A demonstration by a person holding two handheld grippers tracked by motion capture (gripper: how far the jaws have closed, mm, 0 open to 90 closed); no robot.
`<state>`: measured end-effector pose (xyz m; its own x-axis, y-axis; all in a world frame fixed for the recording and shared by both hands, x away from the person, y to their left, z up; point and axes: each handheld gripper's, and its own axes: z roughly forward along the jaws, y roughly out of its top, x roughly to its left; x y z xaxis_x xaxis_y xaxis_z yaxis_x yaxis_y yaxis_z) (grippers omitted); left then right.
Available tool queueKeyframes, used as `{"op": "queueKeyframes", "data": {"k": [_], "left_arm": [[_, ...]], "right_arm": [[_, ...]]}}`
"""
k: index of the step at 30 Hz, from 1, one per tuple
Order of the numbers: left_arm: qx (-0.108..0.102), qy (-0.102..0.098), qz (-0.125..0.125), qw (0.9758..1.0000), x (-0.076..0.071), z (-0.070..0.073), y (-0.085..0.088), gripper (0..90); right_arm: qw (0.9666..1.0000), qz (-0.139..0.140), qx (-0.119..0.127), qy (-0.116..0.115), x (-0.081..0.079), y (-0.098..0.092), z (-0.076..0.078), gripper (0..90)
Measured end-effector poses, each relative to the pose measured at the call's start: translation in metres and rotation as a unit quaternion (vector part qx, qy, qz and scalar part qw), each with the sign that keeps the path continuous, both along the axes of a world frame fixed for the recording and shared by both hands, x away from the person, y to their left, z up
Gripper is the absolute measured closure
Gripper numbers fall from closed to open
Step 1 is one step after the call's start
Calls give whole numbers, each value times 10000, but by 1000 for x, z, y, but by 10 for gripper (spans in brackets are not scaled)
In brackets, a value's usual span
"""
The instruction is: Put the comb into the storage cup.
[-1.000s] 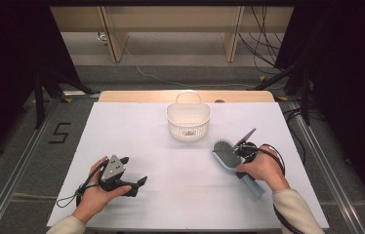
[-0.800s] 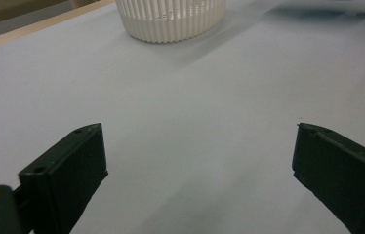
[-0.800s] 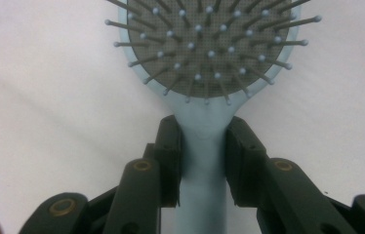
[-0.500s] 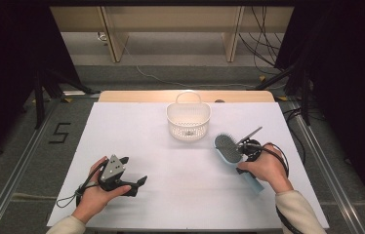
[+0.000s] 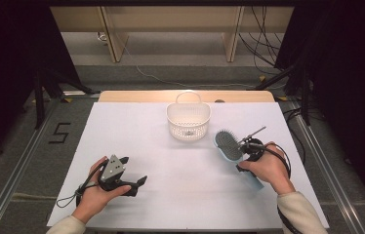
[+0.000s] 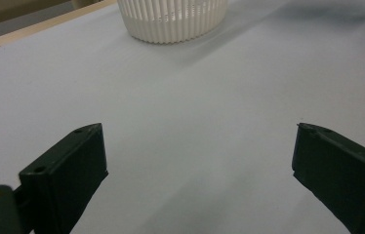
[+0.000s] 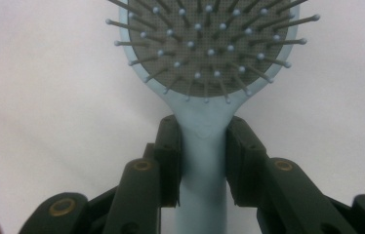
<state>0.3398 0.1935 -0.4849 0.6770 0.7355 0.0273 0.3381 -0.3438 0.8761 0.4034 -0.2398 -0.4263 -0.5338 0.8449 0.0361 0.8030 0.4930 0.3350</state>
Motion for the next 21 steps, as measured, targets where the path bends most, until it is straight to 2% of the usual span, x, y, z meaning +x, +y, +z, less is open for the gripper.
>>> {"op": "queueKeyframes", "data": {"k": [21], "left_arm": [[11, -11, 1, 10000, 0, 0, 0, 54]], "right_arm": [[9993, -71, 185, -319, -2, -4, 5, 704]]}}
